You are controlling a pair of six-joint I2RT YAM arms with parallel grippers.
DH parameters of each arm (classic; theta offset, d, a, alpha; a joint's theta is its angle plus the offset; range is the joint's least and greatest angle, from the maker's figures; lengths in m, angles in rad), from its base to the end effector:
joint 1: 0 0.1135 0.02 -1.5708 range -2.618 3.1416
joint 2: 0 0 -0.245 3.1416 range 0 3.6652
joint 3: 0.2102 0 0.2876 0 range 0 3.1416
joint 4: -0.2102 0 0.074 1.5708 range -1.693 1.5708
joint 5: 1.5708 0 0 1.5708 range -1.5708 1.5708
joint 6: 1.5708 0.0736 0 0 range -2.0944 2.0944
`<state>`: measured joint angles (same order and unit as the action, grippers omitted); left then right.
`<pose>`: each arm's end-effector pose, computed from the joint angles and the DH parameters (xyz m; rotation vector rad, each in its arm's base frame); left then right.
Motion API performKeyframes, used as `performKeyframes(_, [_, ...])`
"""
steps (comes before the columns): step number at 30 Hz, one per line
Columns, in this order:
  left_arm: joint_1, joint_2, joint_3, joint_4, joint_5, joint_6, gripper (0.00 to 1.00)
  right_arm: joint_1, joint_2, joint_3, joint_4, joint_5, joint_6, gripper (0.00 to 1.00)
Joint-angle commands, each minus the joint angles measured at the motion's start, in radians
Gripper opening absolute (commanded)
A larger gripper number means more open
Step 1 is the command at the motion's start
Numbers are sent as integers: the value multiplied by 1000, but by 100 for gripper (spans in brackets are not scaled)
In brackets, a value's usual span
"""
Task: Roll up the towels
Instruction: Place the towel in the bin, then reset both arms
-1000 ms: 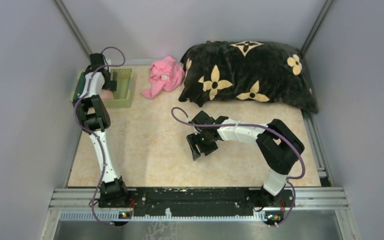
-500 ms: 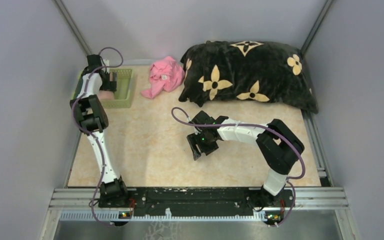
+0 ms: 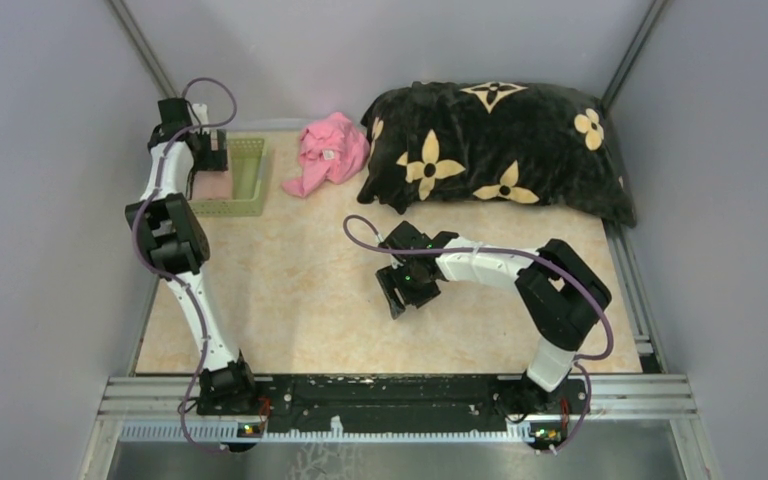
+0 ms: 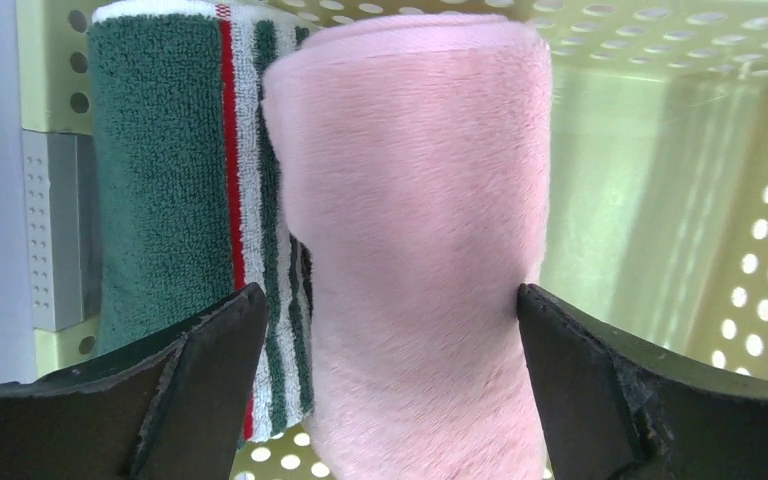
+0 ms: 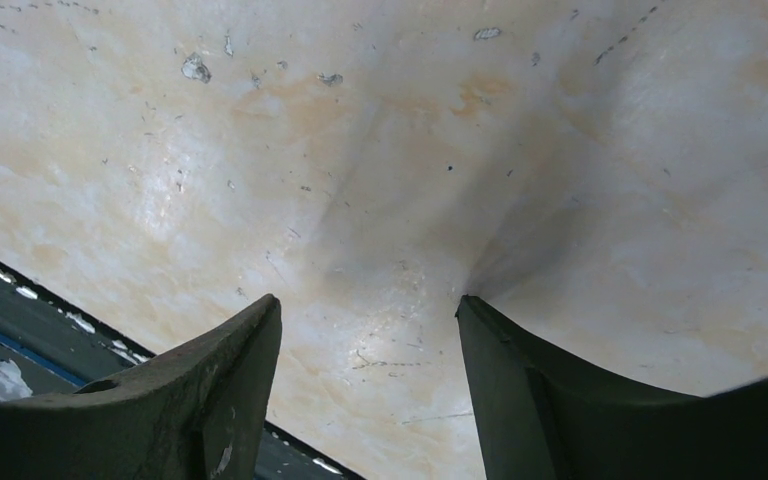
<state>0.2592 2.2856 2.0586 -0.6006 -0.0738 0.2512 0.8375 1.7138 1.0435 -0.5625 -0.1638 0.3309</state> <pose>0.5475 0.1508 0.1852 -0.0445 2.4205 0.3246 0.2329 0.2764 0.0900 -0.7692 2.8089 0.4734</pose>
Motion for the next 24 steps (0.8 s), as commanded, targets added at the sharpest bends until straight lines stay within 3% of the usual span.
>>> performKeyframes(1, [9,-70,-35,24,74,-52,99,6,-97,15,1,33,-24,66])
performKeyframes(8, [9,-164,-147,57,123,-94,99,4,-155,10,24,89,-26,66])
performKeyframes(14, [-34,-309,-255,59,228,-167,99,-54,-287,-13,39,243,-17,67])
performKeyframes(24, [-277,-795,-646,100,219,-264,99,-320,-654,-80,23,523,28,76])
